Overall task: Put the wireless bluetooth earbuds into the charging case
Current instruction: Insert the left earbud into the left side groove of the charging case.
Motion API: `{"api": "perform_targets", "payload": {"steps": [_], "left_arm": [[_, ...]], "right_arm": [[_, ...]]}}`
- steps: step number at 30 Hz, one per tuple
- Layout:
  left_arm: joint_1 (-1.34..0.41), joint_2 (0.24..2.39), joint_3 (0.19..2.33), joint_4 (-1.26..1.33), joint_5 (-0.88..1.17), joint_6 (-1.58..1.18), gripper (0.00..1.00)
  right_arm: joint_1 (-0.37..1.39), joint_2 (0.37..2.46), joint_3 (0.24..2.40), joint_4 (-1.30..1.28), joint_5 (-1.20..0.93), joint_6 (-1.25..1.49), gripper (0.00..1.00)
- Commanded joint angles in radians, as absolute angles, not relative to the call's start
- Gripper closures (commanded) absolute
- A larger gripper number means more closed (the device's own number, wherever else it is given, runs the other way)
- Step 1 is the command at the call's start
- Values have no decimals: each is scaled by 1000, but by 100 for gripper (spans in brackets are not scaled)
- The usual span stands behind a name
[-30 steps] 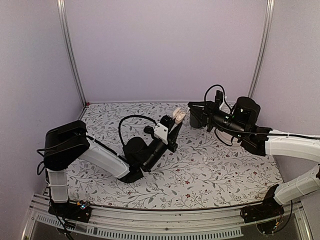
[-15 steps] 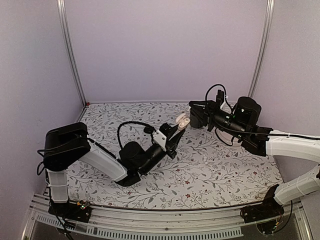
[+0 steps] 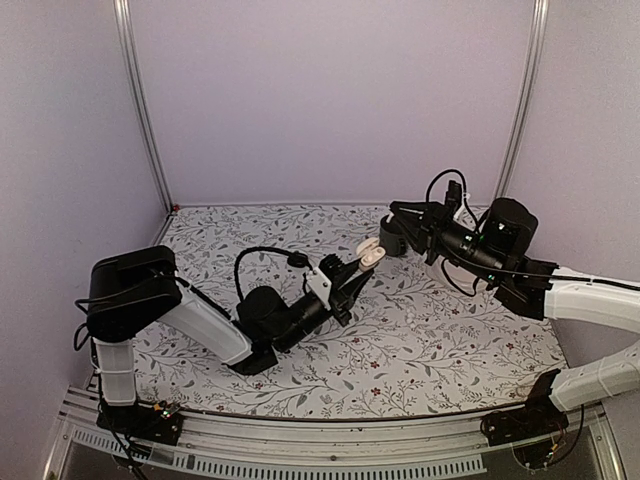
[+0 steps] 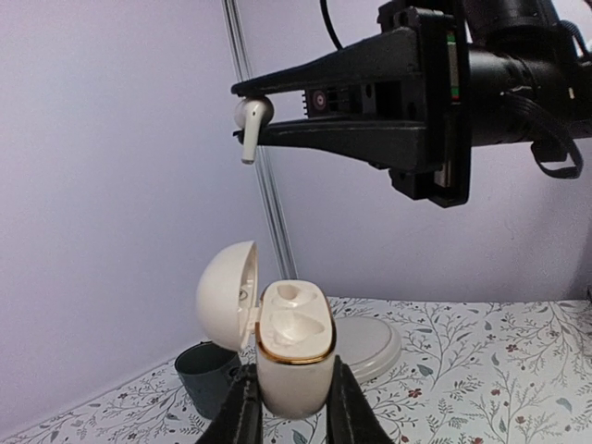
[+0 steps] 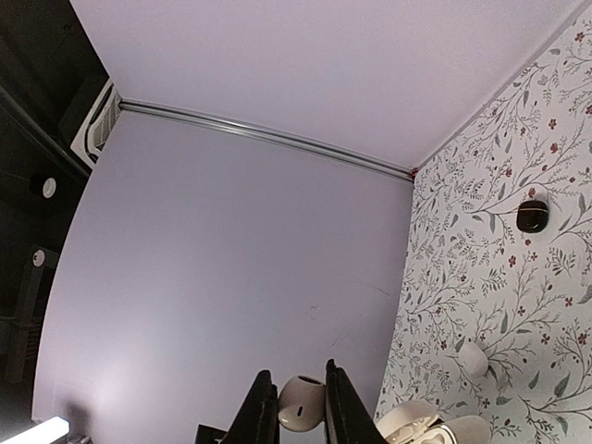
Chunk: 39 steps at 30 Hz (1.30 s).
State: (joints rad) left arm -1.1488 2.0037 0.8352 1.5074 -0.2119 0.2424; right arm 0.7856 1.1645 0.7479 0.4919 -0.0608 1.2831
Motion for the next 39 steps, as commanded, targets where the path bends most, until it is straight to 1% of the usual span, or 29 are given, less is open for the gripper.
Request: {"api": "perform_targets", "payload": {"steps": [1,16,39], "left_arm": [[-1137,1985,827,1675,-189,225,100],[-1116,1977,815,1684,-159,193,100],[-1089,1977,872,1660,-116,218,100]], "right_arm": [[792,1143,729,481,-46,1287,83],[792,1127,716,470,-50,1287,83],[816,1181,710,479,-90,1322,84]]}}
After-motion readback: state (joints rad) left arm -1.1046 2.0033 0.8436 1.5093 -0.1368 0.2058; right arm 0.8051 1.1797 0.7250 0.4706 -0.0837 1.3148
